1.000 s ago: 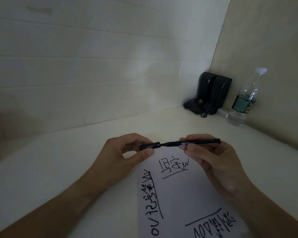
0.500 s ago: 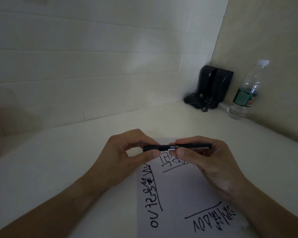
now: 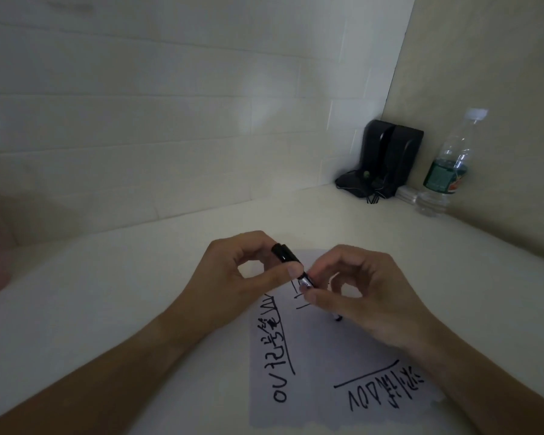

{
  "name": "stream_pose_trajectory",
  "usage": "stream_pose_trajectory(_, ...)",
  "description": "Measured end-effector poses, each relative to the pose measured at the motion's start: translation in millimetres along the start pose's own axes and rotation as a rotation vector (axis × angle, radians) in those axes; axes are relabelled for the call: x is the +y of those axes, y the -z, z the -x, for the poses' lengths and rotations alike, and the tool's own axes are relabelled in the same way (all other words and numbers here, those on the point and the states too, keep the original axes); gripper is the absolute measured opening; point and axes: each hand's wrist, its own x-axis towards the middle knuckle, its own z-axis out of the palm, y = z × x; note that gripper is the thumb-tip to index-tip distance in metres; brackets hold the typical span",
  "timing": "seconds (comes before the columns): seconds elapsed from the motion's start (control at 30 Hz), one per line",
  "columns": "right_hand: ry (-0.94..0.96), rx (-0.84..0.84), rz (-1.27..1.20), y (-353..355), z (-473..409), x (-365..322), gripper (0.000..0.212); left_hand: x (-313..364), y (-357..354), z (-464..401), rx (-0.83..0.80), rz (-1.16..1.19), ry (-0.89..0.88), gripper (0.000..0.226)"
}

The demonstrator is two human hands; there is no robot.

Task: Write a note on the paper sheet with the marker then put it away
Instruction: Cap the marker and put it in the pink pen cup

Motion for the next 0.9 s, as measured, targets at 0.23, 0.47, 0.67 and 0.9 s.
stream_pose_trajectory(0.23,0.048,0.028,-0.228,-9,-5,-44,0.075,24,6,-6,0.187,0.016,0.017,0.039)
stream_pose_trajectory(0.47,-0.027,0.091,-0.139,-58,3,-83,0.071,41,72,33,0.152,-0.391,0.115,0.015)
stream_pose_trajectory(0.67,-0.024,0.082,-0.007,-179,7,-95,0.059,25,155,137,0.123,-0.932,0.321,0.016)
stream_pose_trajectory(0.9,0.342,0.246,0.048,-291,-44,-193,0.05,18,232,206,0.315,-1.049,0.492,0.025)
